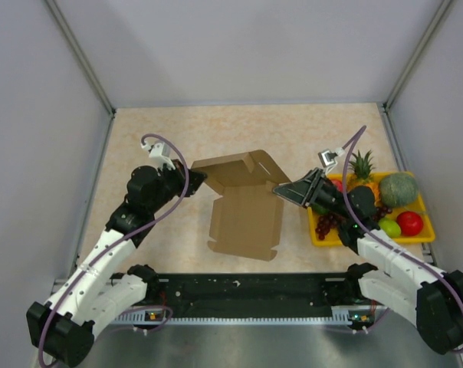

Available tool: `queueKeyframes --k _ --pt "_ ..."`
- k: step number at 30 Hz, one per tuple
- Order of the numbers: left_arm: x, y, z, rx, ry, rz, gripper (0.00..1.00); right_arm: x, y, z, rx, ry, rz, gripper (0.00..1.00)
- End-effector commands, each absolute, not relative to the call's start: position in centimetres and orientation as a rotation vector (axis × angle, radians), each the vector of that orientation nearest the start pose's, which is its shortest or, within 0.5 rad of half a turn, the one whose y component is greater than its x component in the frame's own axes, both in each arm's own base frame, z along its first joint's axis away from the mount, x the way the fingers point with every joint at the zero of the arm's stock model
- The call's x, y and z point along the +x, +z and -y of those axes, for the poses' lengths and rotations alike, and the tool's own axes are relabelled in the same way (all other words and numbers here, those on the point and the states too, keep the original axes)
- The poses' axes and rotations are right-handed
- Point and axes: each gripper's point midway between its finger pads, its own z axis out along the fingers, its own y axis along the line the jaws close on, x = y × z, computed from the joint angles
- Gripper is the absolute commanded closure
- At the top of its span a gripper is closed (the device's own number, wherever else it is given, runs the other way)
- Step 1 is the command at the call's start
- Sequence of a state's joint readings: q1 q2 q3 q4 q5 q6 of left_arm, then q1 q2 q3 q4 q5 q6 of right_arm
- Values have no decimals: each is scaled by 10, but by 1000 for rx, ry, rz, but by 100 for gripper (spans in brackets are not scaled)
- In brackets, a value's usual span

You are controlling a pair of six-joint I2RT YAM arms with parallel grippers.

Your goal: Fold the paper box

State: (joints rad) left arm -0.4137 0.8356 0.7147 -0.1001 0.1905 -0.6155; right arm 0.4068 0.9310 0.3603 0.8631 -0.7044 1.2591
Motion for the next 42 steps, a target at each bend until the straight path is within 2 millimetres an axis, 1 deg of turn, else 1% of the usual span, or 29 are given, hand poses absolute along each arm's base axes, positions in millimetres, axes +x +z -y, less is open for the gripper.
queueKeyframes --k 1,2,4,5,7,9,13,15,16,17,18,19,20,21,22,23,25,26,28,29,30,31,33,35,37,38,39,41,42 --pt "271 275 186 -19 -947 -1795 100 205 308 -246 -65 1800 -1517 44" --pt "270 276 186 -18 -946 -1791 100 208 304 -246 -44 1792 -1539 48" --pt "270 275 185 -14 -940 -1790 100 210 304 -245 -38 1763 -1544 51" --pt "269 277 185 -9 -942 -1786 100 213 299 -245 -11 1746 -1577 56" --pt "270 278 184 -4 -933 -1782 100 217 296 -244 12 1705 -1585 61" --pt "270 276 183 -7 -925 -1784 100 220 294 -241 54 1680 -1591 70" --pt "270 274 184 -16 -930 -1783 100 221 287 -244 78 1663 -1618 77" --pt "270 275 183 -18 -931 -1775 100 222 285 -244 86 1652 -1620 83" --pt "271 275 183 -18 -928 -1776 100 222 281 -243 103 1644 -1634 89" --pt "271 275 183 -21 -928 -1775 100 223 278 -241 119 1630 -1641 100" --pt "271 275 183 -20 -926 -1773 100 226 279 -238 135 1605 -1633 100" --pt "271 277 182 -20 -922 -1770 100 226 272 -237 147 1585 -1670 100" --pt "272 276 182 -20 -917 -1771 100 227 270 -237 141 1567 -1683 97" --pt "272 273 180 -28 -904 -1786 100 224 273 -237 98 1554 -1681 85" --pt "274 274 177 -44 -882 -1786 100 222 272 -237 83 1547 -1691 70" --pt "275 272 176 -49 -876 -1796 100 220 268 -236 72 1531 -1710 50" --pt "277 267 172 -63 -839 -1817 100 210 270 -233 -23 1482 -1704 39" --pt "279 264 171 -69 -828 -1828 100 206 256 -231 -30 1448 -1772 31" --pt "280 261 168 -63 -792 -1845 100 198 257 -224 -141 1374 -1776 29" --pt "281 260 167 -60 -784 -1854 100 192 245 -220 -167 1347 -1832 27" --pt "281 257 167 -52 -774 -1864 100 185 243 -218 -256 1313 -1822 26" --pt "282 258 168 -46 -774 -1864 100 180 249 -212 -285 1282 -1792 25" --pt "282 255 171 -23 -777 -1876 100 167 246 -207 -372 1245 -1778 24" --pt "283 251 171 -17 -775 -1884 100 158 259 -201 -415 1216 -1700 23" --pt "282 246 174 16 -781 -1877 100 156 271 -199 -441 1189 -1641 20" --pt "282 247 176 46 -789 -1865 100 154 276 -201 -472 1200 -1619 20" --pt "278 248 182 90 -831 -1868 100 155 286 -202 -498 1188 -1592 20" --pt "274 247 187 143 -859 -1874 100 150 292 -209 -577 1224 -1595 20" --pt "270 250 190 172 -887 -1871 100 149 307 -208 -603 1206 -1558 20"
